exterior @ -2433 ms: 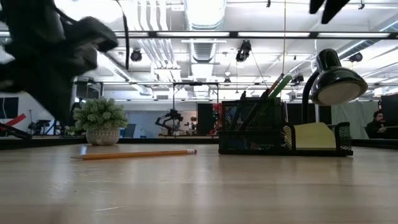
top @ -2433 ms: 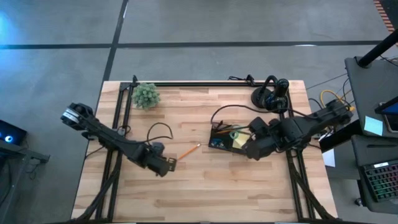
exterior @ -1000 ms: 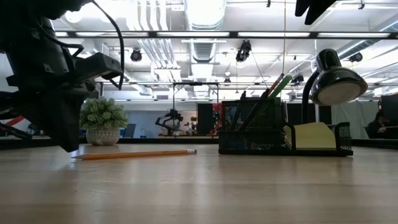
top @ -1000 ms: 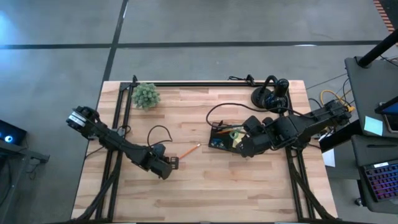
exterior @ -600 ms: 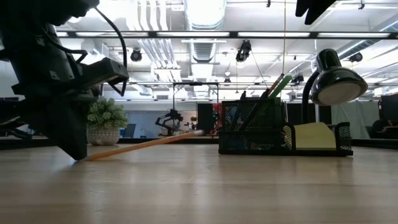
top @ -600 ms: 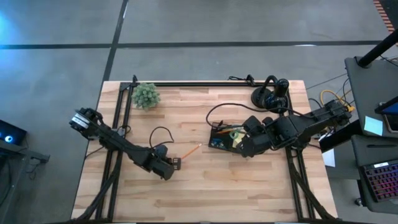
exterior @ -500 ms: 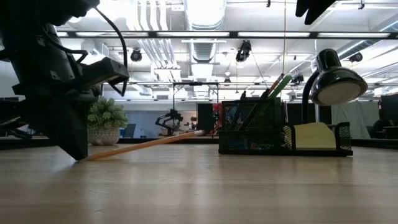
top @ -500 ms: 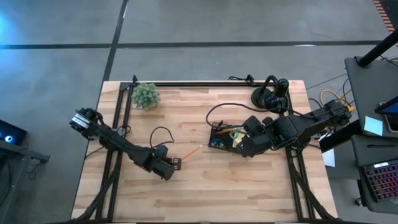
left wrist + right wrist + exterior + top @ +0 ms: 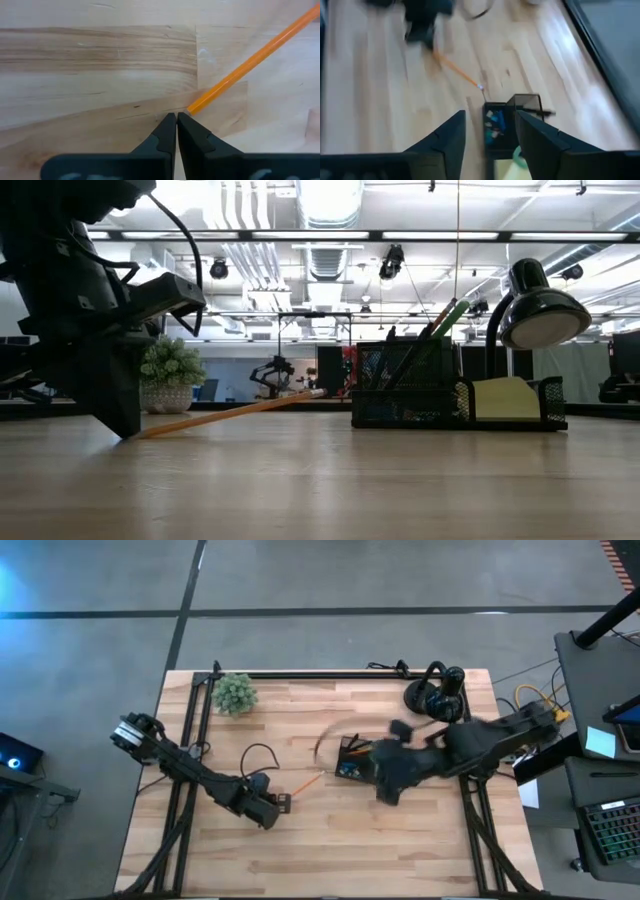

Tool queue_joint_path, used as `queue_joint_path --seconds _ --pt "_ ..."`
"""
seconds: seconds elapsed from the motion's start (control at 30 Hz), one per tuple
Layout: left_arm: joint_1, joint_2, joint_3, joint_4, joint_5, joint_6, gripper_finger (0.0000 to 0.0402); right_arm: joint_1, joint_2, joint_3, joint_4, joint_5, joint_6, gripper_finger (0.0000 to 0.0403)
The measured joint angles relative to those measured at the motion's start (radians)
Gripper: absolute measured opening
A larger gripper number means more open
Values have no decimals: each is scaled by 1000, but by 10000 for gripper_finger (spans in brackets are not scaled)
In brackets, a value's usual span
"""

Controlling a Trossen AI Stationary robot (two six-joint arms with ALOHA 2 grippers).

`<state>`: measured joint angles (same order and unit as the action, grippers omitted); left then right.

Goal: Pick and place office supplies into organizer
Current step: Put the right orange pencil into the black mesh organizer

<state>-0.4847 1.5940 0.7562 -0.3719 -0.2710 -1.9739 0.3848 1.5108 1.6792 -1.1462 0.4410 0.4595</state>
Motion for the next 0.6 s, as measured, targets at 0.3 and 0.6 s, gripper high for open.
queue_joint_path --seconds 0.3,0.6 --pt "-1 0 -9 7 1 -3 0 -193 279 85 -31 -278 -418 190" --pt "-1 2 -11 6 -6 -11 0 -278 493 202 -69 -283 -701 200"
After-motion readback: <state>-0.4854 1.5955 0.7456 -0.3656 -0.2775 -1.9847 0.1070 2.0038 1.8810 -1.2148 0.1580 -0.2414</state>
